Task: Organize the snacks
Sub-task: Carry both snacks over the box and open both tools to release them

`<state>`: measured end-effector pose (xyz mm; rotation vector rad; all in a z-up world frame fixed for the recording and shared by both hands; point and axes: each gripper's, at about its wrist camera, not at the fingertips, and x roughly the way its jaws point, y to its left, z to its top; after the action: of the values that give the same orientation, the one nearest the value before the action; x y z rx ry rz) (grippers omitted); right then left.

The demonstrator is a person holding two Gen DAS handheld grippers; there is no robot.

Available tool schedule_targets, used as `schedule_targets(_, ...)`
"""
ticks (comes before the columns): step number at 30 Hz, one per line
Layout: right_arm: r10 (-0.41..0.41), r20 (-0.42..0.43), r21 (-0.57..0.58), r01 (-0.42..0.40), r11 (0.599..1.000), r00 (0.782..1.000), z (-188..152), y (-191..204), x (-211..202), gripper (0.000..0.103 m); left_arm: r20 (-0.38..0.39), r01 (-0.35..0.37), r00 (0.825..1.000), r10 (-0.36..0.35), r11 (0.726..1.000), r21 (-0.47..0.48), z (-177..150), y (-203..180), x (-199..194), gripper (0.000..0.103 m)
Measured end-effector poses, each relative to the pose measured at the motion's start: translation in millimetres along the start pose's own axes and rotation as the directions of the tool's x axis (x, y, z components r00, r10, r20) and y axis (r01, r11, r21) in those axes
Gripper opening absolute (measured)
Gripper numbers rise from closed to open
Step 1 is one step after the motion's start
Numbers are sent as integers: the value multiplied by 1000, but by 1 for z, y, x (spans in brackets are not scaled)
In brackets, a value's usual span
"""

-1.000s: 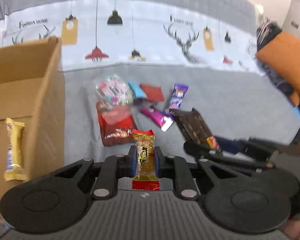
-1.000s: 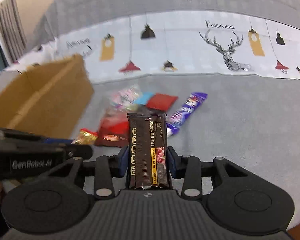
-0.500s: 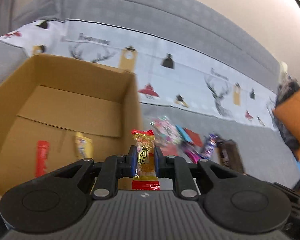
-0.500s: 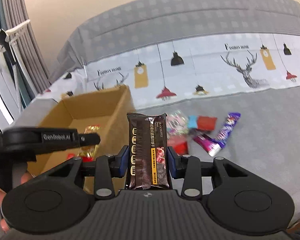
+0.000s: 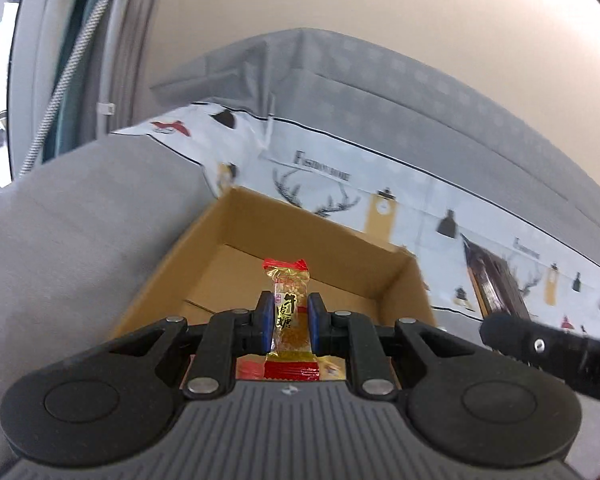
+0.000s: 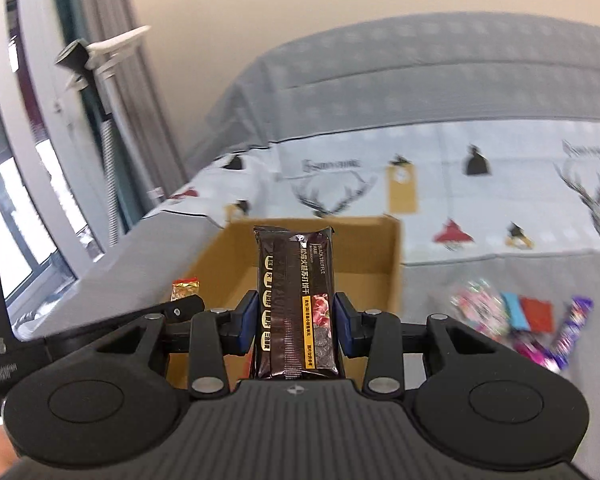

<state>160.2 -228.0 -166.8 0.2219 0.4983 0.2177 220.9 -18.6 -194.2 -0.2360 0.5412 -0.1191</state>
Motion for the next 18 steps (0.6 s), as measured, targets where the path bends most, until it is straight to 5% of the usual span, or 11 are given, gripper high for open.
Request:
schedule_targets(11,-1,-110,-115,-11,993,994,-4,44,52,42,-170,-30,985,20,998,-57,0,37,41,19)
schedule_targets(18,-87,-300,-86,64,994,950,-42,24,102,42,-293,-25,956,21,1000,-8,-15,34,68,19)
